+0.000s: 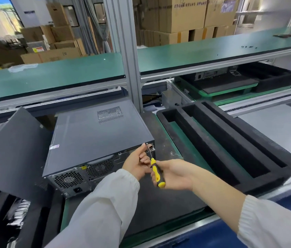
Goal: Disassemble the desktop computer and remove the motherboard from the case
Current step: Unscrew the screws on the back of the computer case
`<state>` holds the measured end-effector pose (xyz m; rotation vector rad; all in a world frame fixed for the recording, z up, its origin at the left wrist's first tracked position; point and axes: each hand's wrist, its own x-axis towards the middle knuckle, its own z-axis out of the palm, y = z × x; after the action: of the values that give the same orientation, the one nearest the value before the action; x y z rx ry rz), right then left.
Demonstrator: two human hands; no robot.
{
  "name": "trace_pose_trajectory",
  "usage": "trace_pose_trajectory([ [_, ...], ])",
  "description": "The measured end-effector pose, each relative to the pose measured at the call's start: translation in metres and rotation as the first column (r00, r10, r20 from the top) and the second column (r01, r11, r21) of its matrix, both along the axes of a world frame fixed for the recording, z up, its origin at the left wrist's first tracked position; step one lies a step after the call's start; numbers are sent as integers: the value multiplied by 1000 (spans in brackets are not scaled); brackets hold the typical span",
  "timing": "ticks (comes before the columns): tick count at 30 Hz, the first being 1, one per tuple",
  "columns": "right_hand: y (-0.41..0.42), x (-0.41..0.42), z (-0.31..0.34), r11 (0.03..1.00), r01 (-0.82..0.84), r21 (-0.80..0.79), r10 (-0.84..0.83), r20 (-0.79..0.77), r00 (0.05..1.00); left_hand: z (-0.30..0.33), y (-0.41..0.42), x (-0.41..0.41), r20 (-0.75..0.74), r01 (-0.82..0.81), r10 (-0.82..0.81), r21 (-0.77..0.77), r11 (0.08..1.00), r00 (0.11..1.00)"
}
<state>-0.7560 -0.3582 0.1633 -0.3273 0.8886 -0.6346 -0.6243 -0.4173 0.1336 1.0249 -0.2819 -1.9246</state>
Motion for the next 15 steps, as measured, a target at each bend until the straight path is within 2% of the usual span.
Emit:
trace_pose_trajectory([
  [7, 7, 9, -5, 998, 63, -11, -63, -53, 997, 4, 1, -4, 40, -36, 36, 18, 999, 999],
  [15, 4, -4, -2, 997, 66, 32, -69, 121, 990, 1, 1, -6, 38, -68, 68, 0, 998, 997],
])
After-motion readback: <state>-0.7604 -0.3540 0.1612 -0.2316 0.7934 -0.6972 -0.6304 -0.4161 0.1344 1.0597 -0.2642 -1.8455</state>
